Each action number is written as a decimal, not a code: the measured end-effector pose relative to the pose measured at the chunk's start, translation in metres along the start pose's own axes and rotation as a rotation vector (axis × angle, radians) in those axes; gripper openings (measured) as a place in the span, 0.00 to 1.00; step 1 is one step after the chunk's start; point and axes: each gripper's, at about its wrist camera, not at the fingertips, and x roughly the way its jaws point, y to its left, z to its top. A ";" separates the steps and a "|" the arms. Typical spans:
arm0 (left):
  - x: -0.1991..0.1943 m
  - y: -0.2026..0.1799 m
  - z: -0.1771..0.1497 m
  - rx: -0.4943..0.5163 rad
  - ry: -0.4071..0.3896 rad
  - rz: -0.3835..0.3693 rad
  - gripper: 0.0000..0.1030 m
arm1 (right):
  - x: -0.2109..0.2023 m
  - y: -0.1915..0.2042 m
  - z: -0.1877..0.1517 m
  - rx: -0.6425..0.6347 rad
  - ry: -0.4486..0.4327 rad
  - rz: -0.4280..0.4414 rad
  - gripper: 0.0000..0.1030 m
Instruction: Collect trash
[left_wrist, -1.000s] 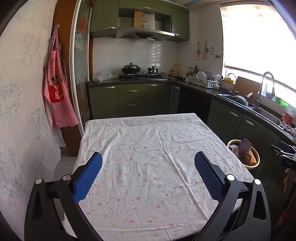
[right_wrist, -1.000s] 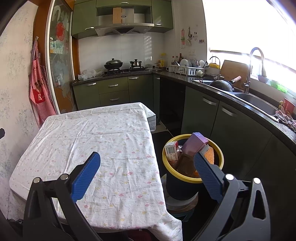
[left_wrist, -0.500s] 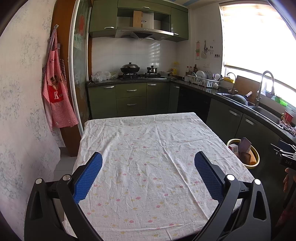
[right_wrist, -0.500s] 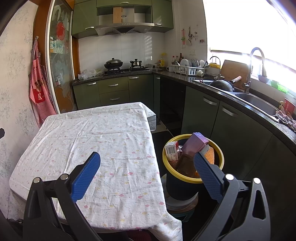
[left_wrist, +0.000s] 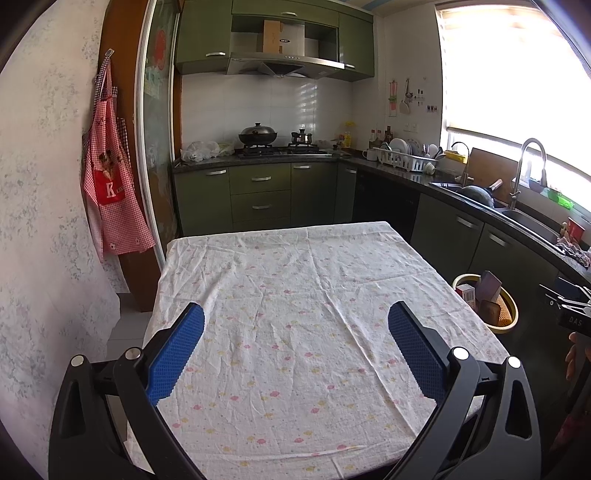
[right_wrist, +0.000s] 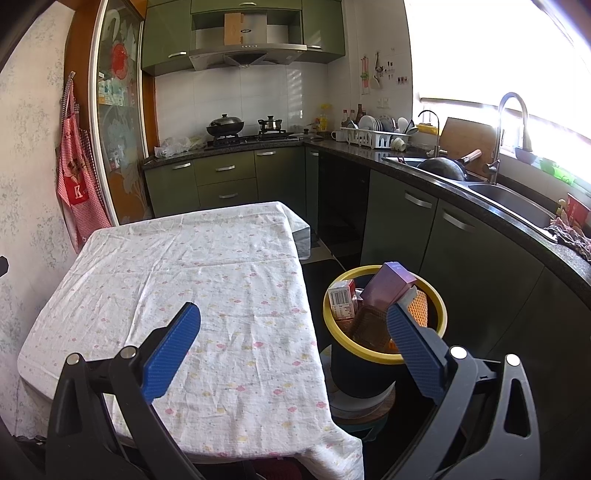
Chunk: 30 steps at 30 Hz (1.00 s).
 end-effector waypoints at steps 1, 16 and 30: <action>0.000 0.000 0.000 0.000 0.000 -0.001 0.95 | 0.001 0.000 0.000 0.000 0.000 0.000 0.93; 0.002 0.000 0.000 0.005 -0.002 -0.008 0.95 | 0.004 -0.001 -0.003 0.001 0.003 -0.003 0.93; 0.009 0.000 0.000 0.009 0.014 -0.018 0.95 | 0.007 -0.001 -0.005 -0.001 0.008 -0.002 0.93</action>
